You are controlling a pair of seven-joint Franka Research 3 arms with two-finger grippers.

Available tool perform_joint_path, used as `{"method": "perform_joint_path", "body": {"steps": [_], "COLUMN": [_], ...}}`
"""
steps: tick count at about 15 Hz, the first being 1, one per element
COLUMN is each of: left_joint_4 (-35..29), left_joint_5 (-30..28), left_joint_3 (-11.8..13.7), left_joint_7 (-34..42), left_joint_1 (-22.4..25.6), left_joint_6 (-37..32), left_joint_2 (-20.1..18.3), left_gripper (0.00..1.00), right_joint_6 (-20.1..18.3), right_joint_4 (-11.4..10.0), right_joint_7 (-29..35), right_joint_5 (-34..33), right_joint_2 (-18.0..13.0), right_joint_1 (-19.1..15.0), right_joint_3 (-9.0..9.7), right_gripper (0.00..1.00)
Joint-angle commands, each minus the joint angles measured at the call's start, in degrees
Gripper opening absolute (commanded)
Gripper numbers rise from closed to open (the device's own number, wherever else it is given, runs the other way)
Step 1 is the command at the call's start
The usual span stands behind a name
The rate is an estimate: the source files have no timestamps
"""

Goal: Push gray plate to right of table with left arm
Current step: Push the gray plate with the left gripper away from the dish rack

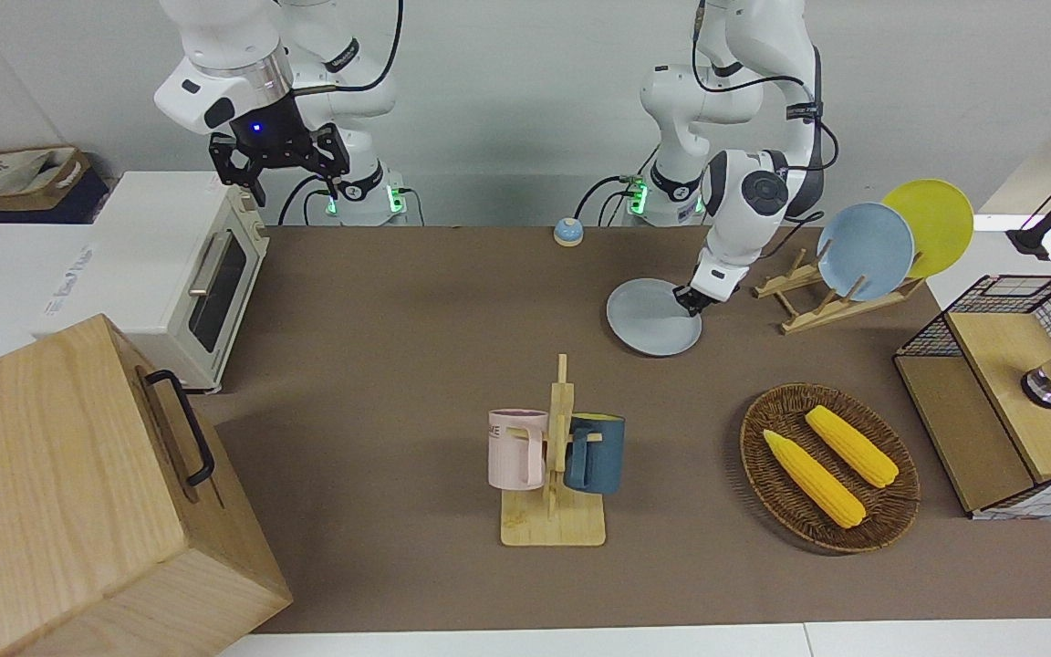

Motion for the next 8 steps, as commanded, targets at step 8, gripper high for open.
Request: {"method": "perform_joint_path", "body": {"steps": [8], "left_joint_4": [12.8], "left_joint_5": [0.4], "left_joint_3": [-17.5], "left_joint_7": [-29.5], "left_joint_1": [-1.0], "left_joint_6": [2.4], "left_joint_2": [14.6], "left_gripper": [0.00], "right_joint_6": [-0.9], "right_joint_4": [0.5], "right_joint_7": [0.7], "right_joint_5": [0.3], "right_joint_2": [-0.2], "right_joint_1": [-1.1], "right_joint_3": [0.89], "right_gripper": [0.983]}}
